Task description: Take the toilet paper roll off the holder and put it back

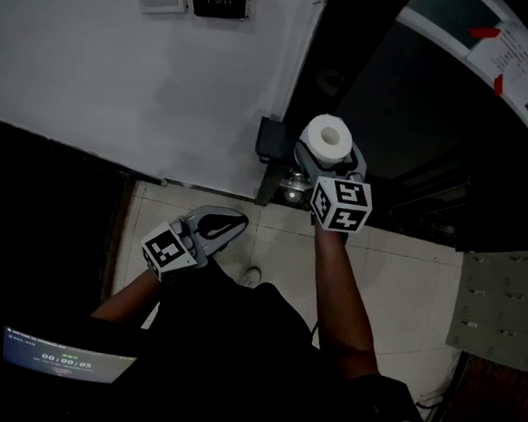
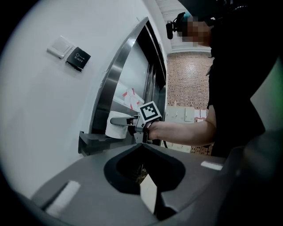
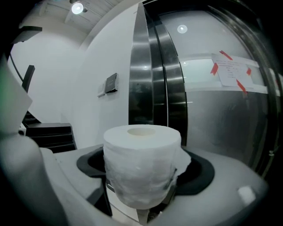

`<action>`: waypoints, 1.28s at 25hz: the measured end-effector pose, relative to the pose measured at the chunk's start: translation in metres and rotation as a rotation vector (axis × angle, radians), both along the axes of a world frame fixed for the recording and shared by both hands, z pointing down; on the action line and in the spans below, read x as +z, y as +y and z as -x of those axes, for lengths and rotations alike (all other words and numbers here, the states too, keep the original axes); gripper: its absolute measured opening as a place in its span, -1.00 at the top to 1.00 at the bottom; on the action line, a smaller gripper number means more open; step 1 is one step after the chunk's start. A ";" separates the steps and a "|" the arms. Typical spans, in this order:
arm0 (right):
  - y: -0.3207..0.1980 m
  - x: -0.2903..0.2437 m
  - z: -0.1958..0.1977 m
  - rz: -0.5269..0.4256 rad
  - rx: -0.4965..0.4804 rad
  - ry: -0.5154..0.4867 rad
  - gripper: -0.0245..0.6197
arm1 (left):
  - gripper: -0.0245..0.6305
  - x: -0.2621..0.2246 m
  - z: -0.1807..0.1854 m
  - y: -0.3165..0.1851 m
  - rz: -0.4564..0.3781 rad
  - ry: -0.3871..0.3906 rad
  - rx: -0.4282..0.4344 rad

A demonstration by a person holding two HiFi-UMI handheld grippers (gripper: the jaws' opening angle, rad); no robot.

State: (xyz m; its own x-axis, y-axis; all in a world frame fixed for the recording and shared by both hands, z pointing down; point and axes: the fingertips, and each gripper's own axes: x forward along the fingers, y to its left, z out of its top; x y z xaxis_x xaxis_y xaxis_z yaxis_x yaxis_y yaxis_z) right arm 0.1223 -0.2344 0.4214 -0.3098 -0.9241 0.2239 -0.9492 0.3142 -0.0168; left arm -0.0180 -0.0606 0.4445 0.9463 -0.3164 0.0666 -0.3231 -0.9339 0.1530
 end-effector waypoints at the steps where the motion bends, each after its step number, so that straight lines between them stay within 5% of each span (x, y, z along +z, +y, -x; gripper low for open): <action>1: 0.001 0.001 -0.007 0.000 0.015 -0.002 -0.44 | 0.91 0.000 -0.001 0.001 0.001 0.000 0.004; 19: 0.007 0.021 -0.108 0.027 0.232 -0.043 -0.45 | 0.91 0.003 0.002 0.002 0.000 -0.002 0.014; 32: 0.008 0.102 -0.119 0.142 0.325 -0.621 -0.44 | 0.91 0.005 0.009 0.004 0.011 -0.016 -0.004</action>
